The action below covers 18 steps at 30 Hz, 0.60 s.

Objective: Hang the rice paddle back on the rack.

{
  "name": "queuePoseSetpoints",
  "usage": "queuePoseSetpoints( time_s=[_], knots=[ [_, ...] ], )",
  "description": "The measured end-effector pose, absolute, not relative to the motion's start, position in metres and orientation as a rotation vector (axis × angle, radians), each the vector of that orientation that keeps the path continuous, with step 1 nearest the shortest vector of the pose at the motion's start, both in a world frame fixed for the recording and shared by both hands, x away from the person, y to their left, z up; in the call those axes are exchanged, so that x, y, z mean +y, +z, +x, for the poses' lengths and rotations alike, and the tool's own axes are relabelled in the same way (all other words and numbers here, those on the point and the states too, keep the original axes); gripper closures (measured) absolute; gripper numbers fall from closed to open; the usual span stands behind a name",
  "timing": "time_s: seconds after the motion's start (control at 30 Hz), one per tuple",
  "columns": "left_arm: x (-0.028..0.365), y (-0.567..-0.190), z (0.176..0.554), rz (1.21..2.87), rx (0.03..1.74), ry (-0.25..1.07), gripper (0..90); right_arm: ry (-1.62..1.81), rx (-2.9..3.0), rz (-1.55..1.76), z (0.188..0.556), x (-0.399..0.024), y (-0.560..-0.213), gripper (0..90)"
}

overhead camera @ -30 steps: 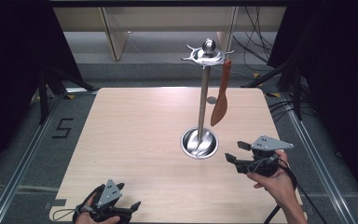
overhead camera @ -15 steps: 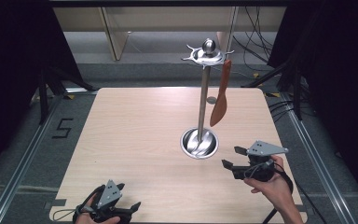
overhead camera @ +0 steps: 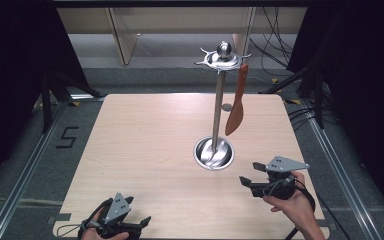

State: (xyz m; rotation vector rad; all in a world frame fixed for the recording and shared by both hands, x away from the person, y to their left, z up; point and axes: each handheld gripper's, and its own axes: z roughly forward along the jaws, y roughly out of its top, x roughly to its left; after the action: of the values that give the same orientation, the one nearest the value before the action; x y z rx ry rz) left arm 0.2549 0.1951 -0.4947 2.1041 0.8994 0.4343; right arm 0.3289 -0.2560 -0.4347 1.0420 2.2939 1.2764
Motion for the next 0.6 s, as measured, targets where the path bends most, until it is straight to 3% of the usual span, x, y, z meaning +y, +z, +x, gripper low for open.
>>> queuePoseSetpoints(
  time_s=[0.6],
  knots=[
    [0.195,-0.495,0.255,2.105,0.900,0.437,15.1,1.264,2.314,1.062,0.323,-0.263,-0.448,30.3]
  ],
)
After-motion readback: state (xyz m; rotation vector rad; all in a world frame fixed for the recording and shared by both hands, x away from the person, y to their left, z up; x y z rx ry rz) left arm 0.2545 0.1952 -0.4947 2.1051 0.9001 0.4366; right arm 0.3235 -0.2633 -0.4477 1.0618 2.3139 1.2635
